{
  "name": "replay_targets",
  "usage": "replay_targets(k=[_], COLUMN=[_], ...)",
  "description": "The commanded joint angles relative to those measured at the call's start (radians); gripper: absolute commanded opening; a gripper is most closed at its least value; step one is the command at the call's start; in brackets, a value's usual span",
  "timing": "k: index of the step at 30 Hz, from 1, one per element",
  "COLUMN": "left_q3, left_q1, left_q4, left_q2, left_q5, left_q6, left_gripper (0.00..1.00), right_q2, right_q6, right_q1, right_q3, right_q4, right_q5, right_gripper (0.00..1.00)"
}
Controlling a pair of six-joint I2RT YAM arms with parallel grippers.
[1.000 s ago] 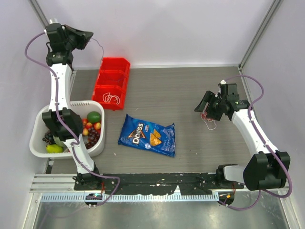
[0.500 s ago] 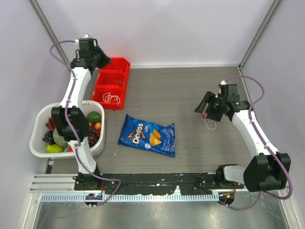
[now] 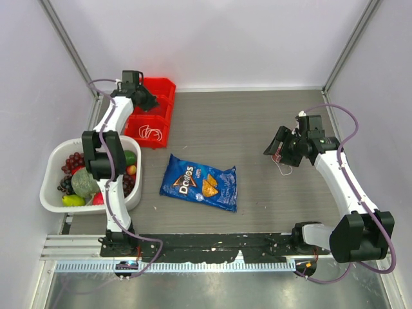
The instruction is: Untangle the cables
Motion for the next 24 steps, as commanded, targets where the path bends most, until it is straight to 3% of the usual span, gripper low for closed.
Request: replay_targets(k=[1, 5, 12, 15, 19, 24], left_q3=[0.084, 0.121, 0.074, -0.029, -0.070, -0.243], left_q1=[0.011, 0.039, 0.069, 0.069, 0.053, -0.073], left_q4=[0.065, 0.049, 0.058, 0.108, 0.028, 0.031], left_q2=[0.051, 0.108, 0.029, -0.085, -0.192, -0.372], left_q5=[0.025, 0.076, 0.142, 0.126, 0.085, 0.123], left_q6=[-0.069, -0.139, -0.150, -0.166, -0.101, -0.054], left_gripper=[0.00, 0.05, 0.56, 0.59, 0.61, 0.62], right_q2=[-0.027, -0.027, -0.013, 0.011, 0.056, 0.137], right_q6=[-0.026, -0.028, -0.018, -0.015, -0.014, 0.024], right_q1=[0.000, 0.000, 0.000, 0.000, 0.000, 0.000], right_q3=[0.008, 0.008, 0.019, 0.032, 0.061, 0.080], right_q4=[-0.011, -0.020, -0.021, -0.030, -0.073, -0.109], right_q5=[0.015, 0.024, 0.009, 0.044, 0.127, 0.290], right_gripper=[0.73, 0.73, 0.73, 0.71, 0.69, 0.68])
